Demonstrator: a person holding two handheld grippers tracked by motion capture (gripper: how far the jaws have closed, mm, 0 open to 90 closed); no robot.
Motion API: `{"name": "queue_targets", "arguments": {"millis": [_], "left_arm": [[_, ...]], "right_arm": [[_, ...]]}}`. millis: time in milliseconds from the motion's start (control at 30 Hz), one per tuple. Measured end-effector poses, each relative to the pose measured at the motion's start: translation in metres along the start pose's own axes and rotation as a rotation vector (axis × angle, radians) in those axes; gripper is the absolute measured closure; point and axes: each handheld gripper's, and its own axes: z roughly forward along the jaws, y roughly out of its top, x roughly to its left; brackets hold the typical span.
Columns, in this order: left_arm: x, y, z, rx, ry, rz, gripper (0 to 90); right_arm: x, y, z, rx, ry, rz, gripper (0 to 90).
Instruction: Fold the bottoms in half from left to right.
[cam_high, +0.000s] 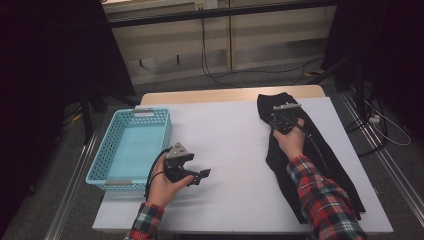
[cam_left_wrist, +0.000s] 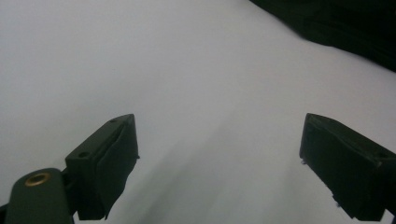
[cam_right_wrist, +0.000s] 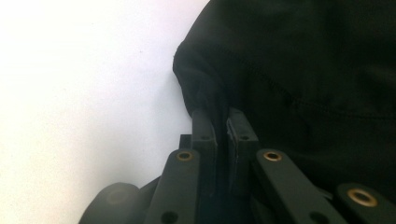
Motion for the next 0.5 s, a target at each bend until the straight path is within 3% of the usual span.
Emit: {"name": "queue_targets", "arguments": {"millis": [200,500], "left_arm": [[0.0,0.0,0.001,0.004,0.004,0.002,11.7],[-0.001,0.0,0.002,0.006,-0.003,-0.002,11.4]], "right_arm": [[-0.002,0.001,0.0,-0.005,0.018,0.029,85.4],[0.012,0.003,-0.004,-0.016,0.049,-0.032,85.7]]}}
